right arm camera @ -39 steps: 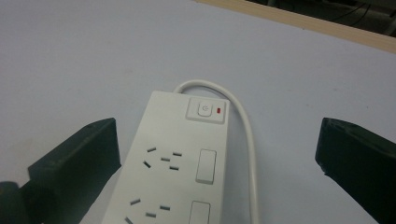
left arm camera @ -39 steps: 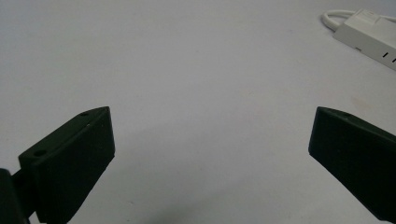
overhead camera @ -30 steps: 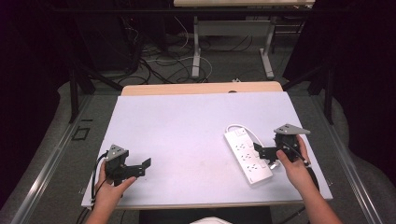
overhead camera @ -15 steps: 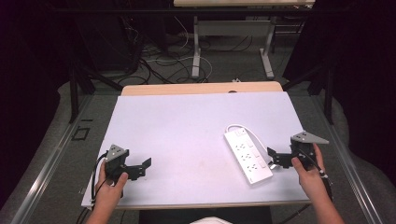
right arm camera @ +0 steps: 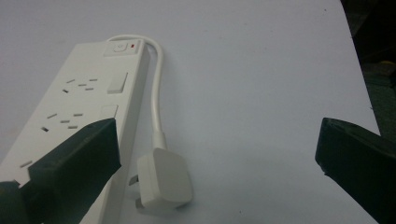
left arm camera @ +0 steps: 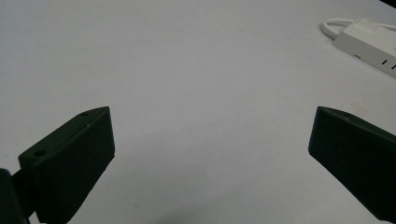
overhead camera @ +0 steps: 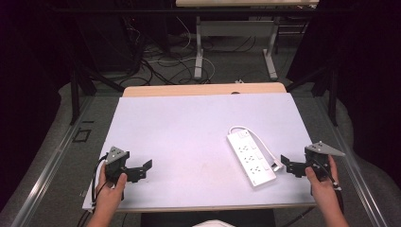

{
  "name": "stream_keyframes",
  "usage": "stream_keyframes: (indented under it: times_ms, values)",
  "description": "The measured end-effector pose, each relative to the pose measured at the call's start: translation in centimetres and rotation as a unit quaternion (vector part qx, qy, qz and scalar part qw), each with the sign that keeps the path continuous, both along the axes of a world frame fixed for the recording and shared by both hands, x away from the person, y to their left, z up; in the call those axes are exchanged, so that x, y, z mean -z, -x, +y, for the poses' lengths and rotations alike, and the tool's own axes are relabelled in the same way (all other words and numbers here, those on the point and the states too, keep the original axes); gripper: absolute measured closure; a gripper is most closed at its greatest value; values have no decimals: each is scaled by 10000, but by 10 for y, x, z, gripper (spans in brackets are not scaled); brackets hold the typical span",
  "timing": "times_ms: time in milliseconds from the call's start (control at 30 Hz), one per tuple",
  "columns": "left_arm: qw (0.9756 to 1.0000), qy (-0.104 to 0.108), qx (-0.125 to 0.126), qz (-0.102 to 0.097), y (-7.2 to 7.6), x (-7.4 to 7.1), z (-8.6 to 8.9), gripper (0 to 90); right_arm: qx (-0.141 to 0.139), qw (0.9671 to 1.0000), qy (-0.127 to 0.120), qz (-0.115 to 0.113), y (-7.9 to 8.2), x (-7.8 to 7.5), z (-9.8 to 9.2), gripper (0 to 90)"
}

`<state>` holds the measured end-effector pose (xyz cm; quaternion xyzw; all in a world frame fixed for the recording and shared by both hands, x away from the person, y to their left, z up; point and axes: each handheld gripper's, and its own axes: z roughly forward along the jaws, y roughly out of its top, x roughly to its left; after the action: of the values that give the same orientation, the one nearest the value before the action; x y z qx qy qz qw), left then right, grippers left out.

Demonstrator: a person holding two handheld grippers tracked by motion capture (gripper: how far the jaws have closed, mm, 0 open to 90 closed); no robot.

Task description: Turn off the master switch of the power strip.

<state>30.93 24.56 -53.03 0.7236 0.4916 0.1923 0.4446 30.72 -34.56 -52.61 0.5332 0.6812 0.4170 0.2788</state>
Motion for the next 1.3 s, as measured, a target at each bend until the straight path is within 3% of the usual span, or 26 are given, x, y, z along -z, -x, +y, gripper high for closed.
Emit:
stream_keyframes:
  times_ms: [33,100,133,200,233,333,367,433,600,633,667,800,833,967,1133,1233,1300]
  values:
    - [10000,6,-6,1,0,0,0,3,-15,9999,17,123,2,1,-3,0]
    - [10000,-9,-3,15,0,0,0,3,127,9999,-64,22,2,6,-5,0]
    - [10000,-11,-3,14,0,1,0,3,120,9998,-63,171,4,6,-8,0]
    - [10000,-24,1,23,0,1,0,3,183,9997,-61,133,4,11,-12,0]
    - [10000,-6,-11,22,0,1,0,3,196,9995,-67,244,5,11,-14,0]
    - [10000,-2,-18,18,0,1,1,3,303,9992,-112,244,5,17,-20,0]
    - [10000,-2,-20,5,0,1,1,3,407,9990,-168,90,4,20,-21,0]
    - [10000,-3,-16,13,0,0,1,3,411,9986,-98,322,5,20,-26,0]
    - [10000,-10,-13,19,0,1,2,3,531,9975,-211,418,6,25,-31,0]
    - [10000,-5,-15,11,0,1,1,3,503,9980,-187,328,5,26,-32,0]
    - [10000,-10,-11,9,0,1,1,3,574,9971,-198,448,6,26,-32,0]
    - [10000,-20,-3,14,0,1,2,3,594,9973,-243,365,6,29,-34,0]
    - [10000,-16,-8,16,-1,1,2,3,599,9967,-241,483,8,28,-35,0]
    - [10000,-22,-8,15,-1,1,2,3,662,9962,-216,524,9,29,-36,0]
    - [10000,-22,-12,26,-1,1,2,3,669,9962,-242,500,10,29,-38,4]
    - [10000,-8,-25,16,-1,1,2,3,740,9955,-392,452,10,31,-36,5]
    - [10000,-10,-25,30,-1,1,2,3,687,9959,-302,505,11,29,-38,5]
